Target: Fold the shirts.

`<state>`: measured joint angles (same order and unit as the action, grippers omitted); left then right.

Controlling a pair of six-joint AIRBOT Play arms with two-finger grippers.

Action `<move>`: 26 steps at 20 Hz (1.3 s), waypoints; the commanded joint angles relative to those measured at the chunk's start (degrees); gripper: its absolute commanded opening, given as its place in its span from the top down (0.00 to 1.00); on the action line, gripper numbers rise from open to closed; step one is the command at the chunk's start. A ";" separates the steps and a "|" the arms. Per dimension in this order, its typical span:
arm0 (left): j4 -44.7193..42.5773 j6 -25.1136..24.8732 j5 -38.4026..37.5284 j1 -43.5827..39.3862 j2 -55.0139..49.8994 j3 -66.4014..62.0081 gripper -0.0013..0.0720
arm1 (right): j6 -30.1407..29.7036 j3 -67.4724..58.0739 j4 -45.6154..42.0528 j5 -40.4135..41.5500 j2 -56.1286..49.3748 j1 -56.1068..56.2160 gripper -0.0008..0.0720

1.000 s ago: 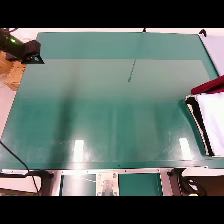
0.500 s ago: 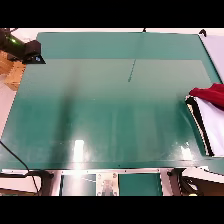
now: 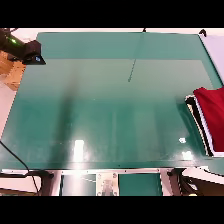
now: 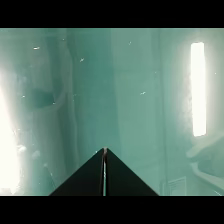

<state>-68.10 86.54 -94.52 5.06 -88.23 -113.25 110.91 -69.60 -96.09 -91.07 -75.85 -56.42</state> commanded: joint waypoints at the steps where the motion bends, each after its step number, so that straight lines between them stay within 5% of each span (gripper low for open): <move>1: 0.02 0.02 -0.02 -0.02 0.04 0.00 0.94 | -0.37 -2.58 1.20 -2.75 -0.22 0.26 0.08; 3: 0.02 -0.02 -0.13 -0.02 0.04 0.00 0.94 | -0.35 -11.23 7.87 -4.76 -0.22 1.79 0.09; 4: 0.00 -0.02 -0.17 -0.02 0.07 0.00 0.95 | -0.33 -15.91 12.17 -4.68 -0.22 3.39 0.20; 5: 0.02 0.02 -0.33 -0.02 0.09 0.00 0.95 | -0.39 -19.69 16.28 -3.58 -0.17 5.40 0.69; 6: 0.20 0.09 -0.13 -0.02 0.31 0.26 0.95 | -0.68 -22.60 19.89 -1.92 -0.07 8.09 0.94; 11: 3.74 0.55 5.38 -0.02 12.15 19.23 0.95 | -5.55 -21.35 24.41 6.93 4.39 28.89 0.97; 18: 4.46 -2.71 16.11 -0.02 37.99 62.66 0.95 | -5.18 13.38 14.62 16.61 23.74 56.15 0.97; 26: 5.84 -2.56 15.74 -0.02 38.62 64.67 0.94 | -4.44 19.30 15.04 18.43 27.91 63.21 0.96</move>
<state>-62.61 83.88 -78.22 5.06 -50.24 -49.82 106.28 -51.86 -81.01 -73.17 -48.90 4.95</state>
